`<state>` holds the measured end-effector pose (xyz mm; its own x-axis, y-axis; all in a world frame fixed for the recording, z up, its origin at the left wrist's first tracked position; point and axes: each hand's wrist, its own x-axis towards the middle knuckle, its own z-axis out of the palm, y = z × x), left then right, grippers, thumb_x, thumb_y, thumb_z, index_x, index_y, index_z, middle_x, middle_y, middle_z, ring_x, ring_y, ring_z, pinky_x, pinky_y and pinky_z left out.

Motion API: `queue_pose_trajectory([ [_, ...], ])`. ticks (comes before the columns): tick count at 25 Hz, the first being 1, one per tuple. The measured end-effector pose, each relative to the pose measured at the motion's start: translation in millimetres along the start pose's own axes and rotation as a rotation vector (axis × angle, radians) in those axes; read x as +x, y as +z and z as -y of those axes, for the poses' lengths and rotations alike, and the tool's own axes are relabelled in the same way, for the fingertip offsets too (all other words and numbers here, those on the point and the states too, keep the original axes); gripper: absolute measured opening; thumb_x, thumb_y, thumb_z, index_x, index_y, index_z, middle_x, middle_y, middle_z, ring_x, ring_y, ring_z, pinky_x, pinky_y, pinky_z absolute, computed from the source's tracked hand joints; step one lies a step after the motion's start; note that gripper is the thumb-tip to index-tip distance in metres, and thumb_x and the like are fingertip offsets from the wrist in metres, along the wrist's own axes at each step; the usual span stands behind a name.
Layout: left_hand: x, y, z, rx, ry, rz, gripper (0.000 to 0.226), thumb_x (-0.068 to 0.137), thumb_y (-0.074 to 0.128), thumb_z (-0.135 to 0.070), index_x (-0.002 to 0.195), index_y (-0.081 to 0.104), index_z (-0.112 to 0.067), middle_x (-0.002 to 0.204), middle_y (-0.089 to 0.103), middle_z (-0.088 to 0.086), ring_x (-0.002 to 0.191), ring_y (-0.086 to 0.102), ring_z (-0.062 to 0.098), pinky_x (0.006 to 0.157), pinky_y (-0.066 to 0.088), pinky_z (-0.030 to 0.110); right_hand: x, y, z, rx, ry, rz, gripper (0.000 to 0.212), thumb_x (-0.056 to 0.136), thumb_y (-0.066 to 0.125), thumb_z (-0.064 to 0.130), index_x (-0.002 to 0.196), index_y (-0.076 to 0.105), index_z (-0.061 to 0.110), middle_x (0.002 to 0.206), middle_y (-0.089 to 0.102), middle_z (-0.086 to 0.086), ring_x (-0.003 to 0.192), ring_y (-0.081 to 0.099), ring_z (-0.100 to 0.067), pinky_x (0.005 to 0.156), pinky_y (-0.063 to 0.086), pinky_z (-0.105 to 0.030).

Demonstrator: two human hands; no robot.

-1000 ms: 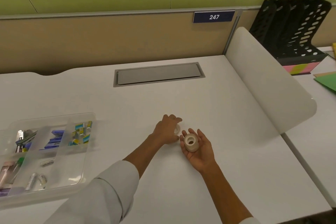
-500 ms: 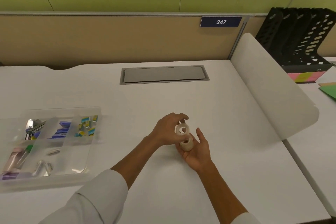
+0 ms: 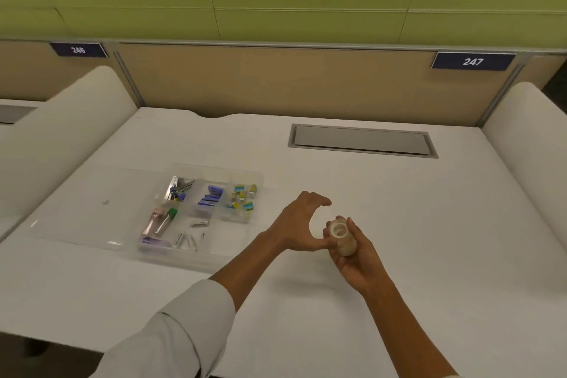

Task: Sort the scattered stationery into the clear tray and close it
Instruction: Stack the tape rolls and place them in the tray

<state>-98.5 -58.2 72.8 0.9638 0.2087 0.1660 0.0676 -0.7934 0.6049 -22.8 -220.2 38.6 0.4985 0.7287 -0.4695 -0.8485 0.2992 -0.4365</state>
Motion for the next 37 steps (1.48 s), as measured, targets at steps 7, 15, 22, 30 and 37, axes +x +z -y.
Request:
queue_pose_trajectory([
  [7,-81.7,-83.8,93.0,0.157,-0.149,-0.126,0.094,0.063,0.067,-0.077,0.136,0.044,-0.022,0.141,0.044,-0.003,0.131,0.038,0.013,0.107,0.032,0.028,29.4,99.1,-72.5,-0.678,-0.126,0.074,0.028,0.091,0.07,0.028,0.115,0.066,0.014,0.113,0.069,-0.012,0.101,0.07,-0.028,0.083,0.059,-0.035],
  [15,-156.7,-123.2,175.1,0.247,-0.149,-0.136,0.103,0.057,0.054,-0.09,0.133,0.044,-0.021,0.137,0.045,-0.002,0.129,0.04,0.017,0.106,0.038,0.039,72.9,154.6,-172.8,-1.89,-0.522,-0.032,0.048,0.087,0.07,0.038,0.129,0.058,0.02,0.13,0.06,-0.005,0.117,0.057,-0.023,0.096,0.044,-0.031],
  [22,-181.6,-129.2,204.6,0.184,-0.13,-0.08,0.105,0.056,0.05,-0.092,0.133,0.042,-0.02,0.135,0.045,0.0,0.128,0.038,0.018,0.109,0.032,0.036,81.6,158.0,-189.4,-2.014,-0.468,-0.103,0.05,0.083,0.075,0.039,0.126,0.058,0.018,0.128,0.061,-0.007,0.11,0.059,-0.024,0.095,0.048,-0.034],
  [30,-196.8,-131.6,214.9,0.109,-0.14,-0.097,0.099,0.061,0.059,-0.083,0.135,0.04,-0.02,0.138,0.043,-0.001,0.133,0.035,0.018,0.115,0.031,0.04,66.8,158.7,-182.9,-1.758,-0.75,-0.268,0.033,0.098,0.056,0.034,0.12,0.064,0.01,0.12,0.069,-0.01,0.111,0.064,-0.025,0.095,0.048,-0.035],
  [37,-213.2,-155.4,216.3,0.128,-0.188,-0.349,0.071,0.071,0.069,-0.065,0.12,0.051,-0.017,0.12,0.052,-0.001,0.115,0.047,0.016,0.093,0.047,0.039,75.7,189.3,-201.2,-1.578,-0.877,-0.112,0.019,0.093,0.065,0.026,0.106,0.069,0.013,0.107,0.072,-0.001,0.1,0.066,-0.017,0.093,0.053,-0.039],
])
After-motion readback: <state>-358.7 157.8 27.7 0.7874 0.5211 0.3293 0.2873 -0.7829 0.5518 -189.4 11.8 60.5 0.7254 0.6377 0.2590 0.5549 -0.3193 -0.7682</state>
